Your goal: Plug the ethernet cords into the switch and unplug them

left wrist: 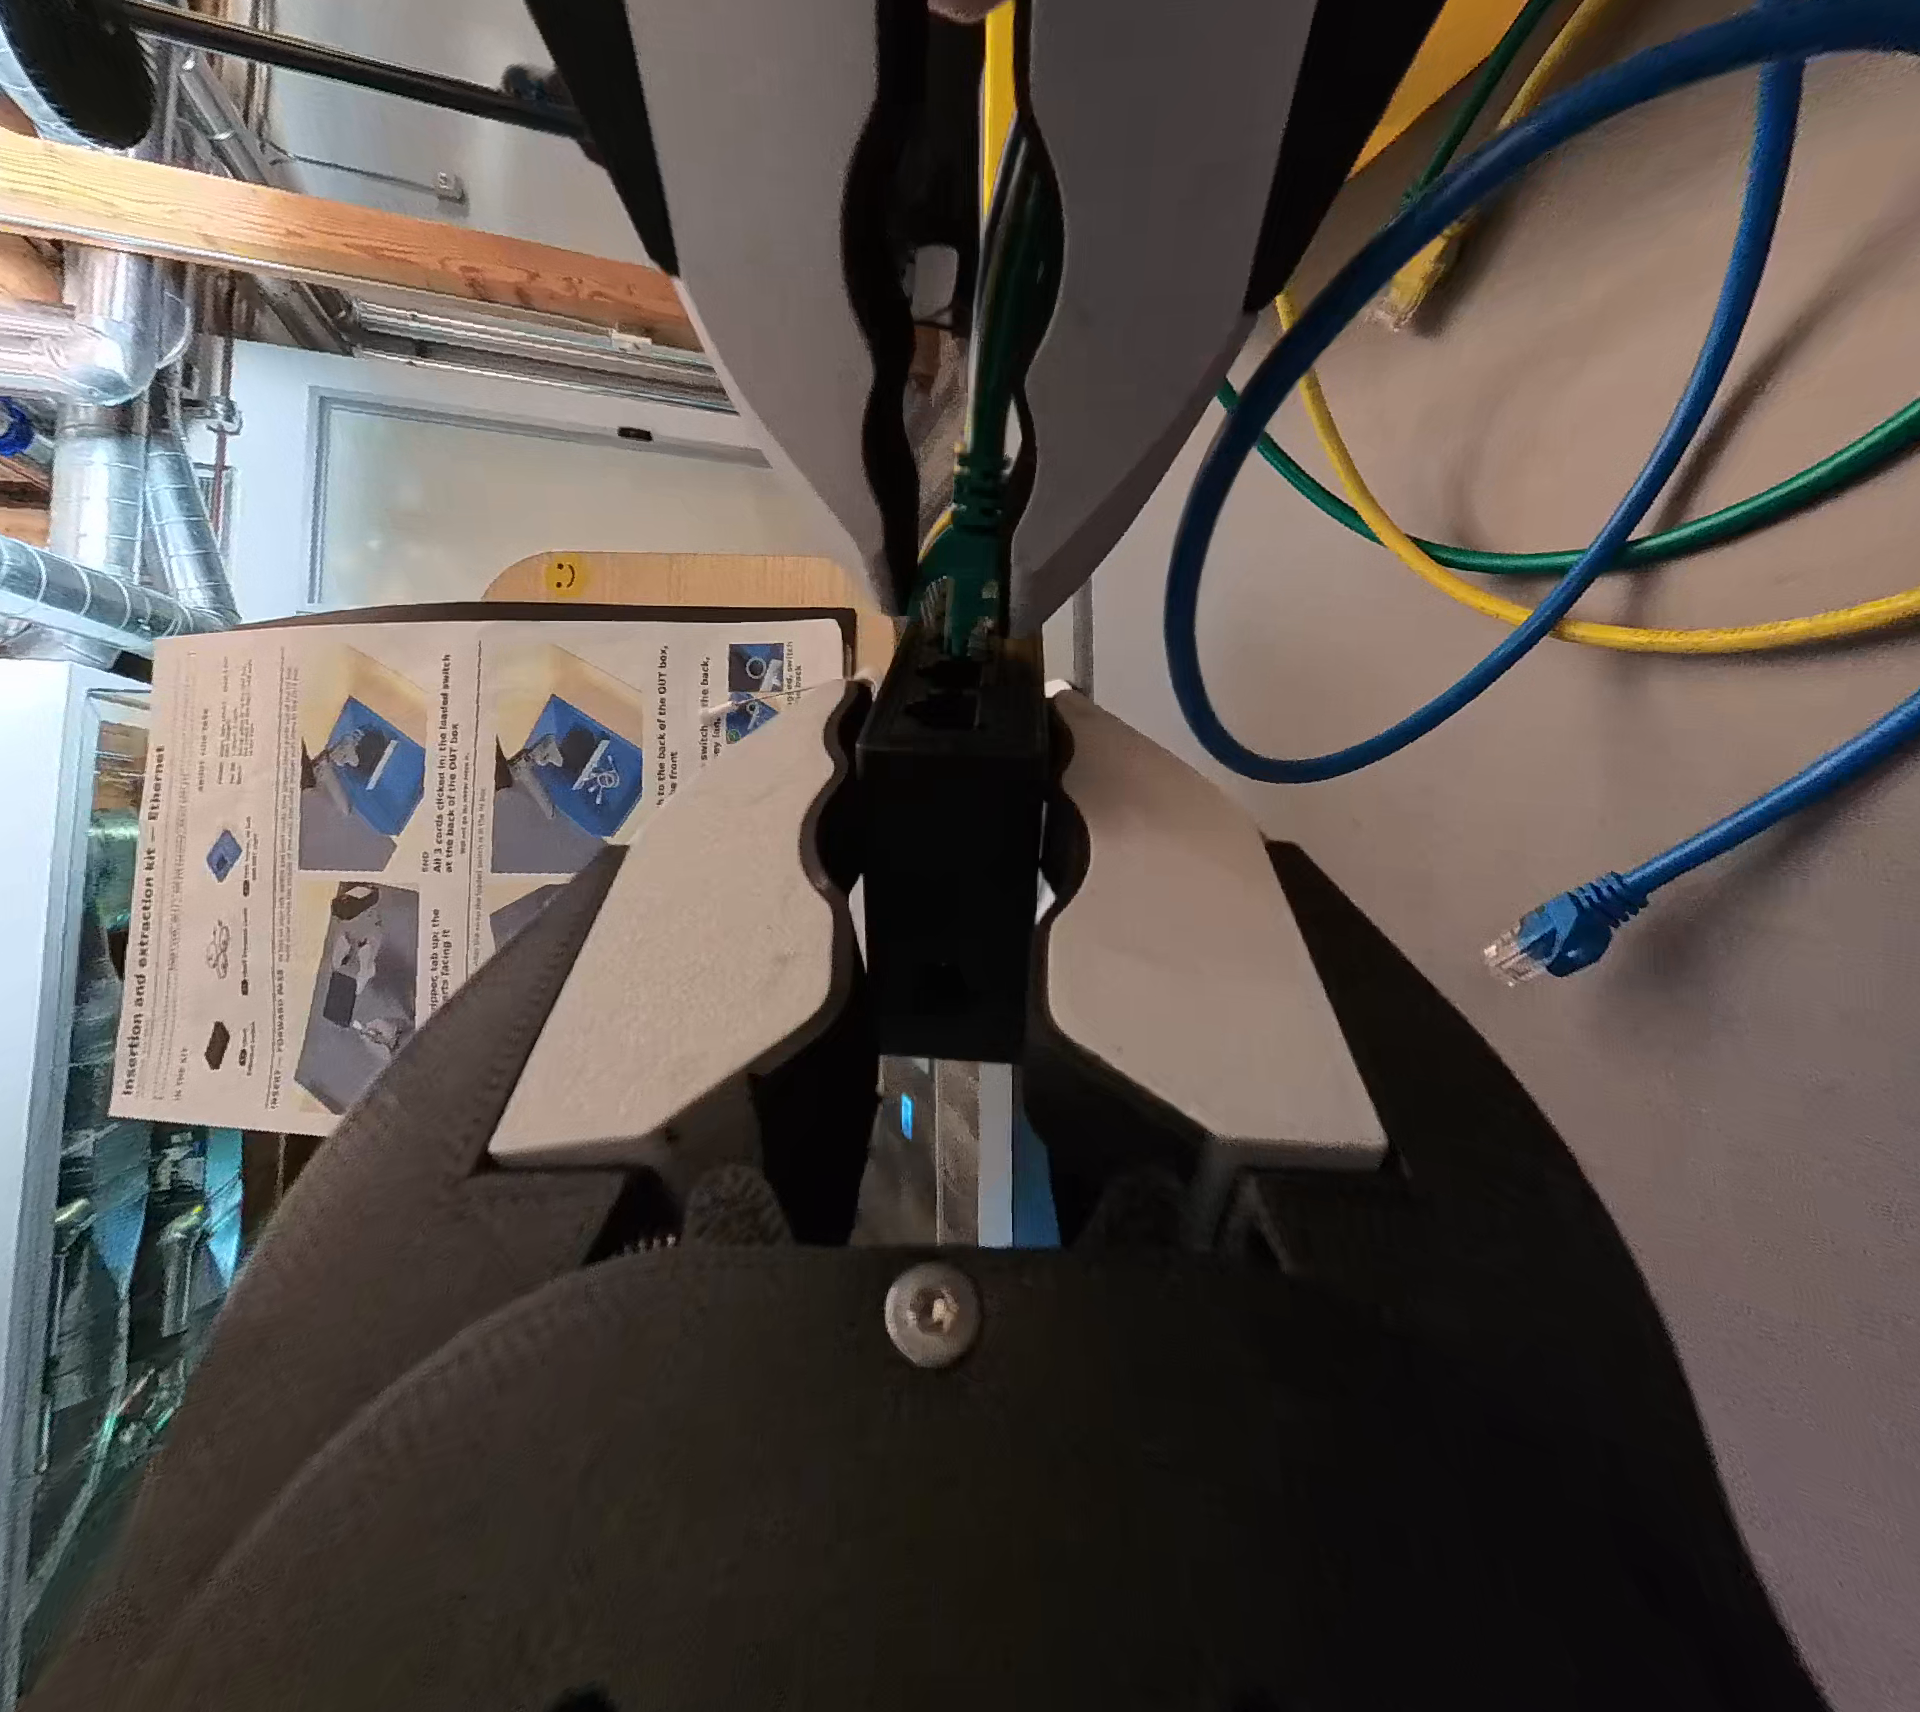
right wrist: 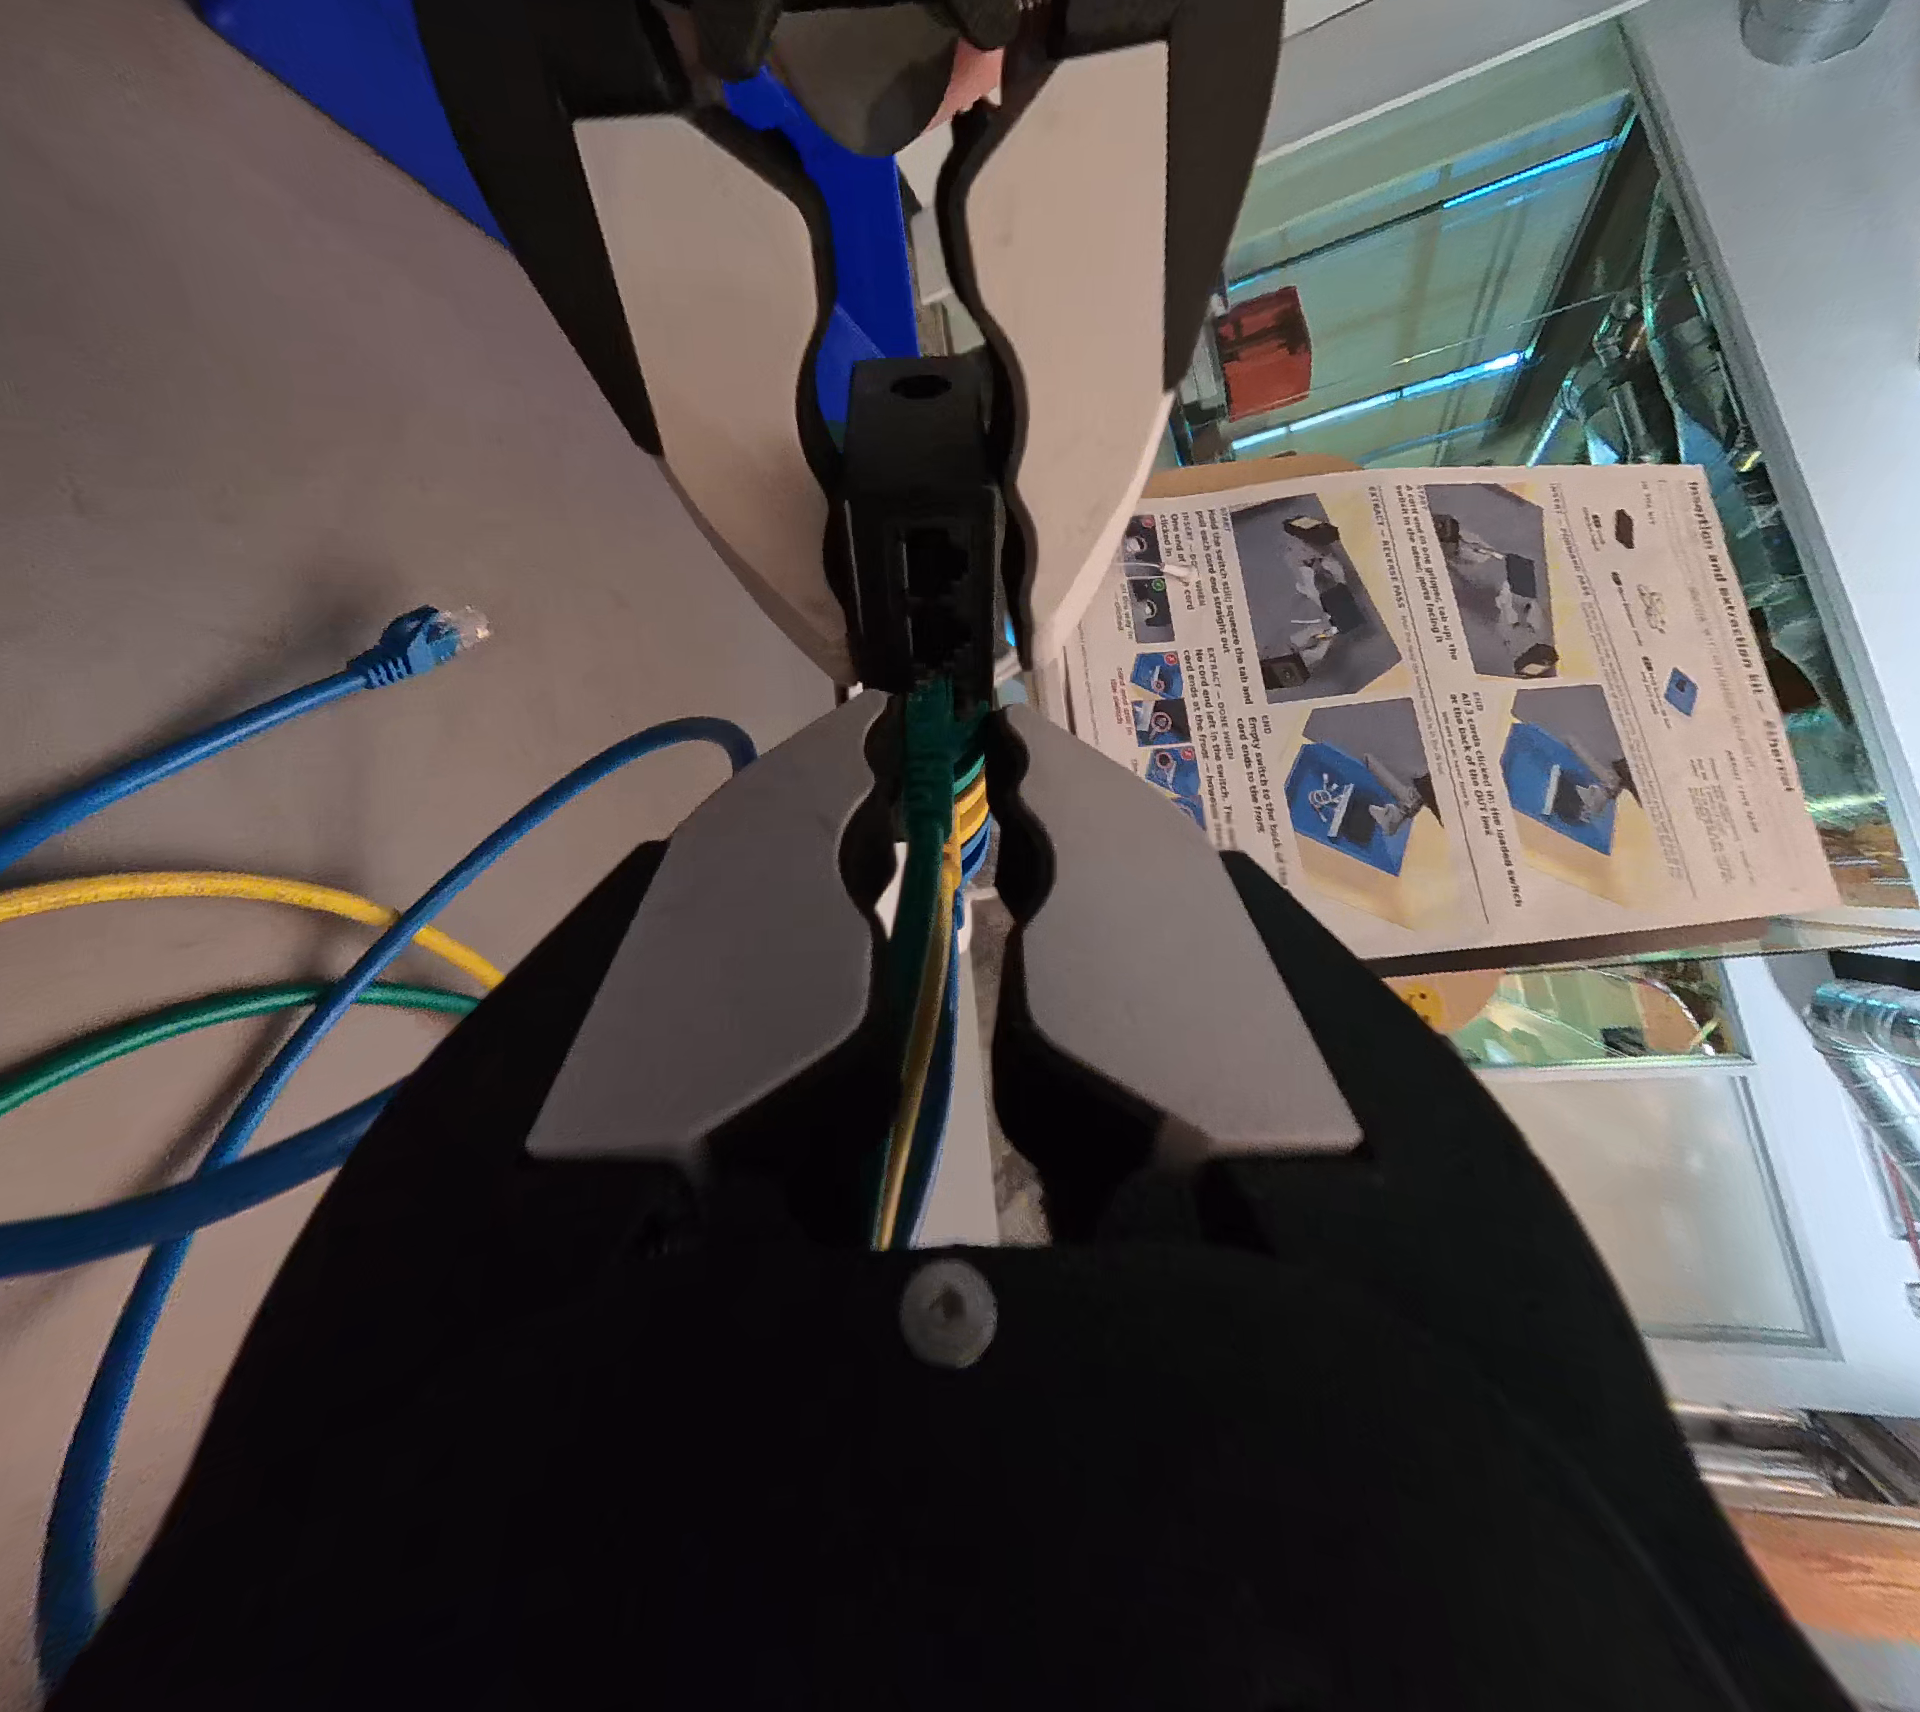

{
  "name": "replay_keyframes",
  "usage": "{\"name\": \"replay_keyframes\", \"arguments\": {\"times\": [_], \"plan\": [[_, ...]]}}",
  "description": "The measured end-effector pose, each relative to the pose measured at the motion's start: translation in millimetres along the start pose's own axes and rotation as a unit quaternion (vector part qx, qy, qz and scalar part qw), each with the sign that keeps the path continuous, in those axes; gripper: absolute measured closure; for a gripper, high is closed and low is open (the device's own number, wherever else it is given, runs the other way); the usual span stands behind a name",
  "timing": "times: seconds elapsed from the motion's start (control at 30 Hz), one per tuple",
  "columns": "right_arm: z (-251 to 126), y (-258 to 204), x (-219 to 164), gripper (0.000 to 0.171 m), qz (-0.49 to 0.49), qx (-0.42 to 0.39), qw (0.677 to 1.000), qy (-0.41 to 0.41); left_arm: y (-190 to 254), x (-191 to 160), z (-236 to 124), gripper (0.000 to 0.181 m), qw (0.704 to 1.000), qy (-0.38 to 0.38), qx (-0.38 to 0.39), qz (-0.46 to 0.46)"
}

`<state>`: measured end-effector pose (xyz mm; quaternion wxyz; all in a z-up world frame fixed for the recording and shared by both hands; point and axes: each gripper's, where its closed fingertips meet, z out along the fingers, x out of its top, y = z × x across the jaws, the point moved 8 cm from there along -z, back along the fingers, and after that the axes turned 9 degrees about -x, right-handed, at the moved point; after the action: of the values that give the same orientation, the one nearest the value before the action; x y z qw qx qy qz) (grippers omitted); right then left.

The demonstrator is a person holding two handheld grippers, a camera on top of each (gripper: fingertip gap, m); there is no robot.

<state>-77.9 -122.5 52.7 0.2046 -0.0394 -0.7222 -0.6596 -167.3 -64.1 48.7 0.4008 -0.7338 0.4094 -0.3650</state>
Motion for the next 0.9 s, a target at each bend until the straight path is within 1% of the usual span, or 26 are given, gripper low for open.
{"name": "replay_keyframes", "arguments": {"times": [0.1, 0.13, 0.2, 0.23, 0.3, 0.33, 0.4, 0.6, 0.73, 0.83, 0.9], "plan": [[-0.2, 1.0, 2.7, 0.156, -0.009, -0.009, 1.000, -0.013, 1.4, -3.4, 2.3, 0.148, 0.999, 0.028, 0.043, -0.006], [-0.3, 1.2, 4.3, 0.156, -0.007, -0.007, 1.000, -0.017, 1.6, -5.0, 4.3, 0.144, 0.998, 0.032, 0.054, -0.009], [0.2, -0.7, 9.8, 0.156, 0.001, 0.005, 1.000, -0.015, 2.3, -9.0, 11.2, 0.133, 0.998, 0.011, 0.055, -0.021], [2.4, -2.3, 9.9, 0.156, -0.007, 0.008, 1.000, -0.028, 2.9, -10.2, 13.6, 0.132, 0.998, 0.002, 0.052, -0.023], [4.6, -3.5, 8.5, 0.156, -0.022, 0.001, 0.999, -0.039, 4.2, -11.8, 16.5, 0.138, 0.998, -0.002, 0.059, -0.015], [5.1, -3.2, 7.2, 0.156, -0.021, -0.002, 0.999, -0.039, 4.5, -12.2, 17.4, 0.144, 0.998, -0.003, 0.061, -0.011], [5.8, -2.6, 4.1, 0.155, -0.008, 0.006, 0.999, -0.036, 4.8, -11.2, 19.1, 0.147, 0.998, -0.018, 0.062, -0.001], [1.0, -1.2, -0.7, 0.155, -0.014, 0.017, 1.000, -0.006, 5.4, -7.1, 20.5, 0.150, 0.994, -0.030, 0.093, 0.045], [3.1, -4.2, -0.3, 0.155, -0.021, 0.042, 0.998, -0.035, 6.4, -8.4, 24.3, 0.149, 0.997, -0.036, 0.064, 0.031], [3.3, -5.0, -0.4, 0.155, -0.018, 0.059, 0.997, -0.039, 8.8, -9.3, 25.3, 0.149, 0.996, -0.034, 0.068, 0.044], [3.4, -5.3, -0.2, 0.155, -0.017, 0.075, 0.996, -0.049, 9.7, -9.3, 26.1, 0.149, 0.997, -0.033, 0.053, 0.040]]}}
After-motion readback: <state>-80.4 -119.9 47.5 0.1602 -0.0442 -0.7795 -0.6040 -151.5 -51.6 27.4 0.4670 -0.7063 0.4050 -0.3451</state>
